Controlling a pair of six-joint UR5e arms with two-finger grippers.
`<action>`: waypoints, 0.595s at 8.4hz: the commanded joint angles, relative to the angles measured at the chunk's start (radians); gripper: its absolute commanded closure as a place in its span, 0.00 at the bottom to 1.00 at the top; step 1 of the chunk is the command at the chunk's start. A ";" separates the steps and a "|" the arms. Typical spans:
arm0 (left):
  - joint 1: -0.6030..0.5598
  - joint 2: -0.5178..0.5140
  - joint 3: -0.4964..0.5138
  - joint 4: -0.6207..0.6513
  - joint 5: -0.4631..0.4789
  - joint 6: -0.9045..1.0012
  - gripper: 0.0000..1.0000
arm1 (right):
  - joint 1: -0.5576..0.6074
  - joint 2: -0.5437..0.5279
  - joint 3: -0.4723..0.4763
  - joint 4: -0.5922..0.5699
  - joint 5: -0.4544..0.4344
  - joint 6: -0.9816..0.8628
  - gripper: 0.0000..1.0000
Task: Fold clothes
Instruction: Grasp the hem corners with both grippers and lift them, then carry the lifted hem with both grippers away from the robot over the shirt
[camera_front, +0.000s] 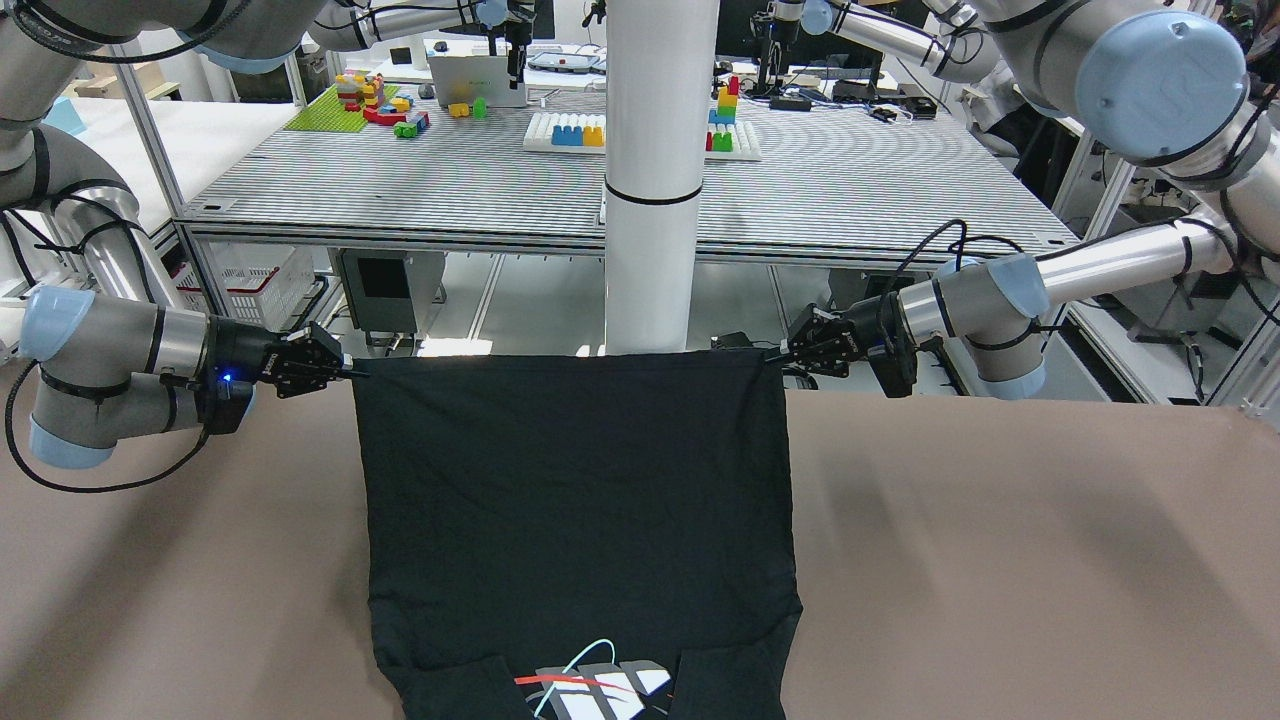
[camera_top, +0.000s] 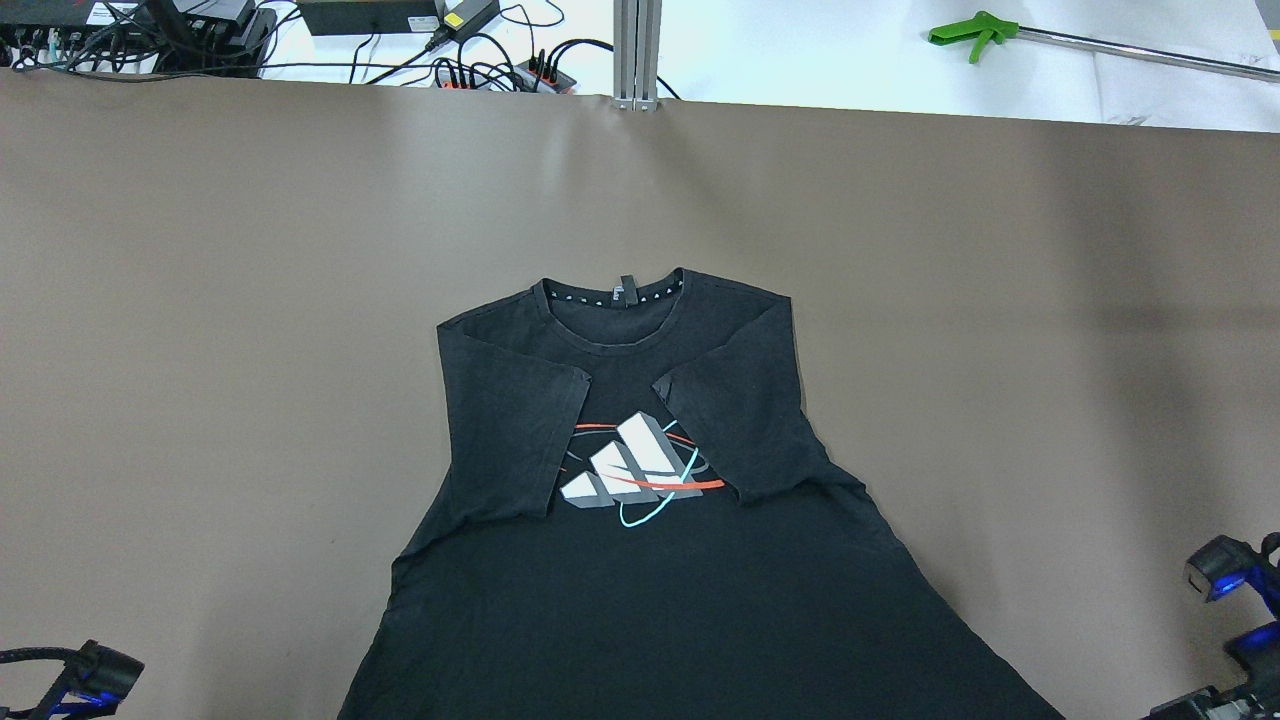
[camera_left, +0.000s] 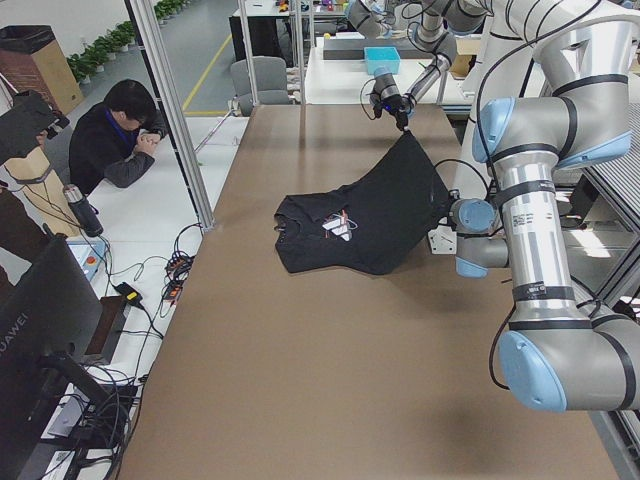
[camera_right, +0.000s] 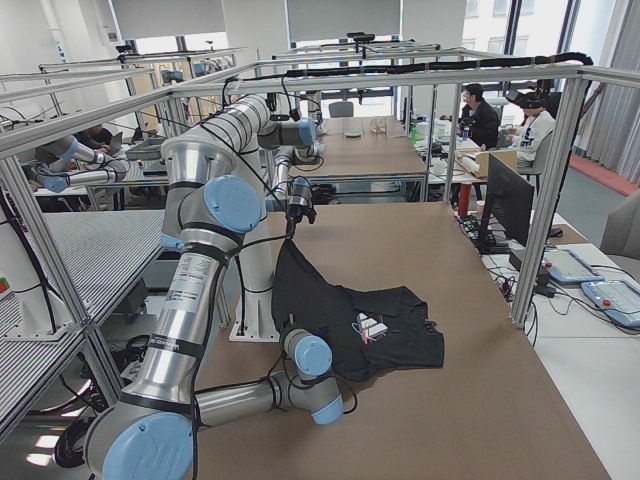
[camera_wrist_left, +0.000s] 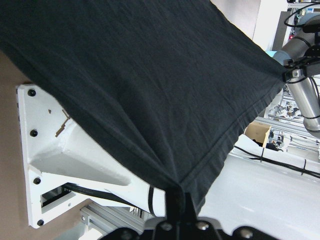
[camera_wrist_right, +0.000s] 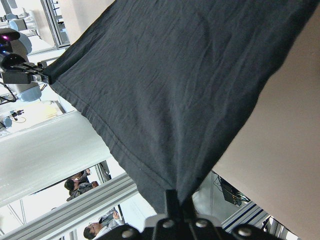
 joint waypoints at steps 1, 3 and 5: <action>-0.005 -0.003 0.003 -0.041 -0.016 -0.018 1.00 | 0.003 0.048 -0.029 0.041 -0.016 0.080 1.00; -0.142 -0.002 0.008 -0.036 -0.004 -0.025 1.00 | 0.015 0.161 -0.170 0.015 -0.121 0.051 1.00; -0.265 -0.009 0.017 -0.024 -0.056 -0.035 1.00 | 0.096 0.173 -0.208 -0.005 -0.131 0.010 1.00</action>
